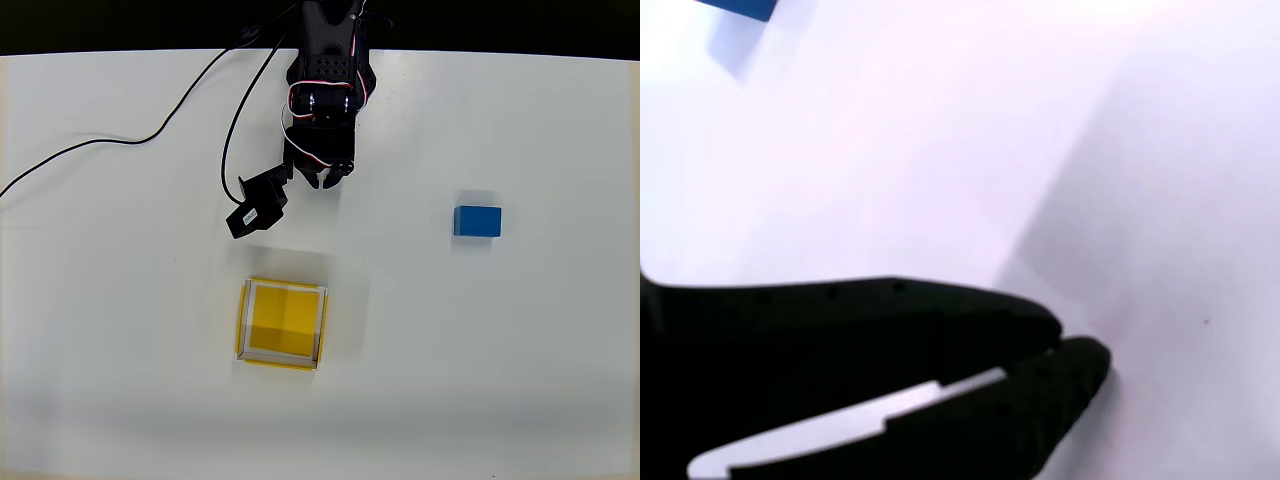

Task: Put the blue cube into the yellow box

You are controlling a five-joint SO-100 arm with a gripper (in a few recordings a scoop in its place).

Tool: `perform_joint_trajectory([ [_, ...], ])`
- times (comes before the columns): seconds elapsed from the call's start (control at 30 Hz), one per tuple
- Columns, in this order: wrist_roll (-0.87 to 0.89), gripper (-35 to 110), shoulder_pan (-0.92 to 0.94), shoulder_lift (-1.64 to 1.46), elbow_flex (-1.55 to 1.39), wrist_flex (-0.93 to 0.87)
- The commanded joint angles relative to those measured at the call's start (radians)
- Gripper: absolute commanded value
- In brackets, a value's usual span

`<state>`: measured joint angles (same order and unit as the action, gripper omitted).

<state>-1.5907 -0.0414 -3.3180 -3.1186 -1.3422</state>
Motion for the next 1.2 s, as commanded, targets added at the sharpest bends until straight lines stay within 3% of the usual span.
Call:
perform_joint_trajectory([
  [0.0, 0.008, 1, -0.012, -0.028, -0.028, -0.015],
  [0.37, -0.015, 0, -0.014, -0.028, -0.026, -0.015],
  [0.5, -0.043, 9, -0.003, 0.011, 0.017, 0.081],
  [0.8, 0.091, 33, -0.104, 0.469, 0.52, 0.31],
  [0.97, 0.132, 37, -0.198, 0.664, 0.788, 0.299],
  [1.17, 0.307, 38, -0.307, 0.913, 1.069, 0.259],
])
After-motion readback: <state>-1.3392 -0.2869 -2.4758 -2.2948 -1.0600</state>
